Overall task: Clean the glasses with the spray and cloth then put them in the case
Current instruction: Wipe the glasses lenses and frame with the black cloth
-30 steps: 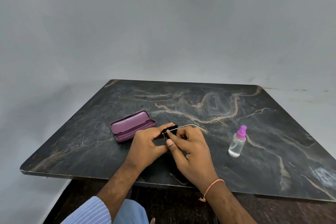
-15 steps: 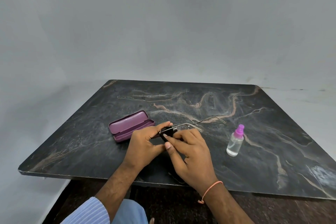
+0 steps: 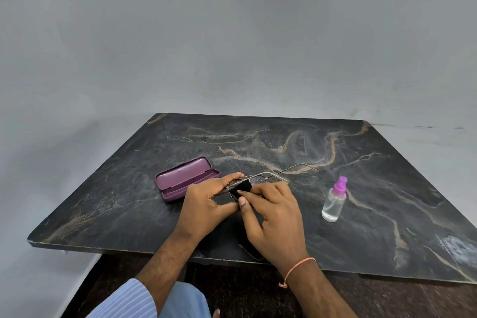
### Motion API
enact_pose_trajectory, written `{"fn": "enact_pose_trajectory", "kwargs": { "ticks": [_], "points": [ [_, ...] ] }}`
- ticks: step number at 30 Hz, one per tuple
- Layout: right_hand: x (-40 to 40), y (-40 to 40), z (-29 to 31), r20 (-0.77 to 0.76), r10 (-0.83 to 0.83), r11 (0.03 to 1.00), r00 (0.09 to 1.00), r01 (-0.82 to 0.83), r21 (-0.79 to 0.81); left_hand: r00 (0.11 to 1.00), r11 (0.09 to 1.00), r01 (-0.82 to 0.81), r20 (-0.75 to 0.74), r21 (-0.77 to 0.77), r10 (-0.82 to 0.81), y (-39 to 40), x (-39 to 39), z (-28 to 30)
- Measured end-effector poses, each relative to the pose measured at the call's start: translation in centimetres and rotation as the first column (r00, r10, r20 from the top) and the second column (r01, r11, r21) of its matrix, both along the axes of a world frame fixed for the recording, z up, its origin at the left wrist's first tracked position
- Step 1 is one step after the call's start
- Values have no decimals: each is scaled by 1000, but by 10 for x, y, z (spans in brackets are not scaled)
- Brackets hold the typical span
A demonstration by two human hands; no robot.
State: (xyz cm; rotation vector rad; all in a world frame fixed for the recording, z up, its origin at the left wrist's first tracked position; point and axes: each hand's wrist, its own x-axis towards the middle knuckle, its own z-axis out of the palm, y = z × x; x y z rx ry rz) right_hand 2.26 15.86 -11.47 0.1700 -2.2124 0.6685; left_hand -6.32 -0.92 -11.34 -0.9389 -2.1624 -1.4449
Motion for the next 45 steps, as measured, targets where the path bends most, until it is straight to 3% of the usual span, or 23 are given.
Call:
{"fn": "enact_pose_trajectory", "kwargs": {
  "ticks": [3, 9, 14, 19, 27, 35, 42, 45],
  "points": [
    [-6, 0, -2, 21, -85, 996, 996, 86, -5, 1000, 1000, -16, -8, -5, 16, 0, -1, -2],
    [2, 1, 0, -7, 46, 998, 999, -46, -32, 999, 1000, -13, -44, -21, 12, -1, 0, -1],
    [-3, -3, 0, -11, -117, 993, 993, 117, 13, 999, 1000, -9, -31, 1, 9, 0, 3, 1],
    [0, 0, -1, -33, 32, 999, 999, -33, -16, 999, 1000, -23, -42, -19, 22, -1, 1, 1],
    [-8, -3, -5, -28, -90, 996, 996, 90, 21, 998, 1000, -18, -58, -24, 16, 0, 2, 0],
    [-14, -1, -6, 24, -68, 993, 997, 70, -98, 984, 989, 5, -174, -148, -31, 1, -3, -4],
    [-12, 0, -4, 8, 136, 956, 991, -129, -264, 988, 997, 3, -156, -82, -16, 1, -2, -5],
    [-13, 1, -2, 11, 85, 951, 996, -78, -298, 988, 997, 13, -150, -73, -24, 1, -1, -3]
  ]
}}
